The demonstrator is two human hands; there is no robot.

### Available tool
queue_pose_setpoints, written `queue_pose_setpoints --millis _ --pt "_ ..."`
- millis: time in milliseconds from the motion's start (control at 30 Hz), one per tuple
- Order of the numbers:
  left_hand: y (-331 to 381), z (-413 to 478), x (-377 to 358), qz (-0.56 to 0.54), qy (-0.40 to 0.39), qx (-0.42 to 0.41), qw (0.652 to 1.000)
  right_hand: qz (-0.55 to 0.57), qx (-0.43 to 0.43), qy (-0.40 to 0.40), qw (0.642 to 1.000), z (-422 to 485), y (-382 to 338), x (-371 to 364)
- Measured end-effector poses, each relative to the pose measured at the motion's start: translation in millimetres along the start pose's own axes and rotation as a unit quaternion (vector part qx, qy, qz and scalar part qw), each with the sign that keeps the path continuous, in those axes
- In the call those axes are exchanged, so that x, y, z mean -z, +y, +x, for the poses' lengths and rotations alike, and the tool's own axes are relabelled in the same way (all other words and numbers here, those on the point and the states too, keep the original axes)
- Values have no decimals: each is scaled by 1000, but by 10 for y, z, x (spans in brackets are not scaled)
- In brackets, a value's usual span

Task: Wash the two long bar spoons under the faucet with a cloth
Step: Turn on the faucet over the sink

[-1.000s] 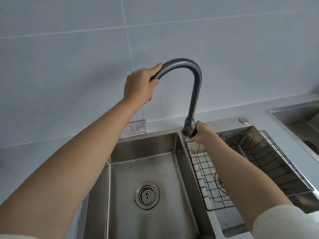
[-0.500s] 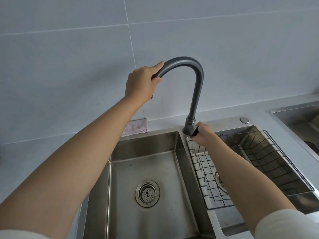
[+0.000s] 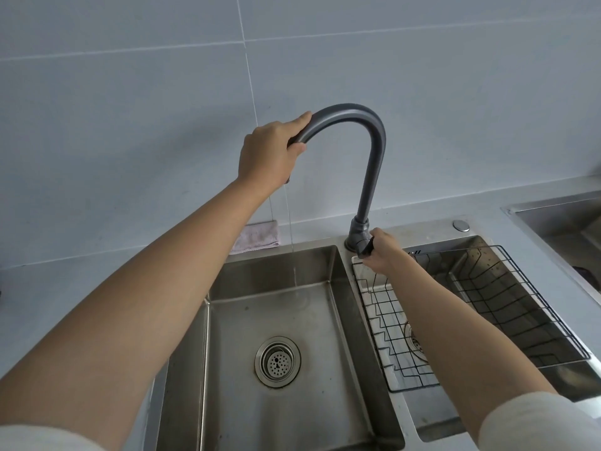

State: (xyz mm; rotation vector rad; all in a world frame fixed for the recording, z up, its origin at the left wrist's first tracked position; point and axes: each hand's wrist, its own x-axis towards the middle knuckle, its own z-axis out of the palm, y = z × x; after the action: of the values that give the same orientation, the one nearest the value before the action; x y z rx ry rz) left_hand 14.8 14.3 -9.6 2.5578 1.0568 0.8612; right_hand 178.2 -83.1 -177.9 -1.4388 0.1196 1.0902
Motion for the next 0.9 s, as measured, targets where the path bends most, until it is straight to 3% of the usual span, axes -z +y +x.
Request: queue_pose_setpoints --millis 100,167,333,467,667,900 --pt "-1 -7 -2 21 -15 -12 1000 -27 8 6 1000 -54 -2 -32" --pt "-11 -24 2 35 -28 -23 999 -130 25 27 991 -106 -13 -51" --pt "-34 -109 0 58 -60 -56 995 -303 170 92 933 -165 -18 -104" --pt "-121 -299 6 78 -62 -58 993 -492 280 62 822 -355 18 -202" --pt "-448 -779 65 205 -98 5 974 -657 360 15 662 -868 130 -452" --pt "-998 -1467 286 255 -106 109 955 -722 420 -23 549 -1260 369 -861"
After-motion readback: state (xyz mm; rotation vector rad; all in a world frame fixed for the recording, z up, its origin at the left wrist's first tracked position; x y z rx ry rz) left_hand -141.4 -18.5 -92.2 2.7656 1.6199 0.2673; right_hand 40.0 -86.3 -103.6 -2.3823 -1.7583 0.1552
